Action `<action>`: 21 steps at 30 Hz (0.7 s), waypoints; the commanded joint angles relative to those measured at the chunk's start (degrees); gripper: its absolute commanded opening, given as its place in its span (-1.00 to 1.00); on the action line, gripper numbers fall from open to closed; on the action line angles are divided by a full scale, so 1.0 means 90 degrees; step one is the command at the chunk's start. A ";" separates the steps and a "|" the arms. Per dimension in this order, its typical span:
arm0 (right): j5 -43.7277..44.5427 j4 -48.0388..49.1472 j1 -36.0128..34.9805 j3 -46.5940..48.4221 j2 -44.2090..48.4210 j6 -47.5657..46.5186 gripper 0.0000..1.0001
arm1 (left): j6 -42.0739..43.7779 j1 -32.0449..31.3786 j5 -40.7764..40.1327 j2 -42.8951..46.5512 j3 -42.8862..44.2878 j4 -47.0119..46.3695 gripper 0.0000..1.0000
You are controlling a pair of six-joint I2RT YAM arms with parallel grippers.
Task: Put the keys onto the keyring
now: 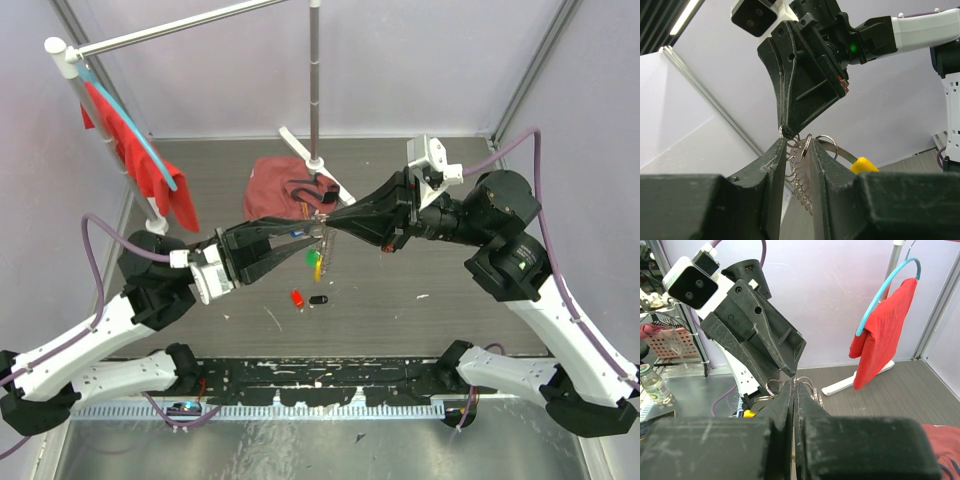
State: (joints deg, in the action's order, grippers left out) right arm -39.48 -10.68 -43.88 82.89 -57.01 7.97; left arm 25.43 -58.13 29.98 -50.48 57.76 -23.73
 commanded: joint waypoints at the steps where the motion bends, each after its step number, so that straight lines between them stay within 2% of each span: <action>1: 0.0086 0.0465 -0.0023 0.0048 0.0146 0.0099 -0.99 | 0.0011 -0.0036 -0.0046 0.0002 0.0213 -0.0284 -0.38; 9: 0.0054 0.0545 -0.0032 0.0031 0.0165 0.0153 -0.99 | -0.0038 -0.0047 0.0106 -0.0060 0.0165 -0.0220 -0.39; 15: 0.0032 0.0583 -0.0030 0.0016 0.0187 0.0172 -0.99 | -0.0052 -0.0045 0.0099 -0.0083 0.0102 -0.0161 -0.48; 18: 0.0013 0.0591 -0.0027 0.0004 0.0184 0.0171 -0.99 | -0.0039 -0.0048 0.0055 -0.0074 0.0113 -0.0166 -0.58; 21: 0.0022 0.0595 -0.0029 -0.0022 0.0189 0.0175 -0.99 | -0.0035 -0.0045 0.0016 -0.0059 0.0135 -0.0165 -0.78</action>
State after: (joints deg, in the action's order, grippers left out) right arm -39.53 -10.02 -43.88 82.48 -56.51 8.95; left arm 25.17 -58.30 30.50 -51.22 57.78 -24.16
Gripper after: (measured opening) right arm 0.030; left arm 0.159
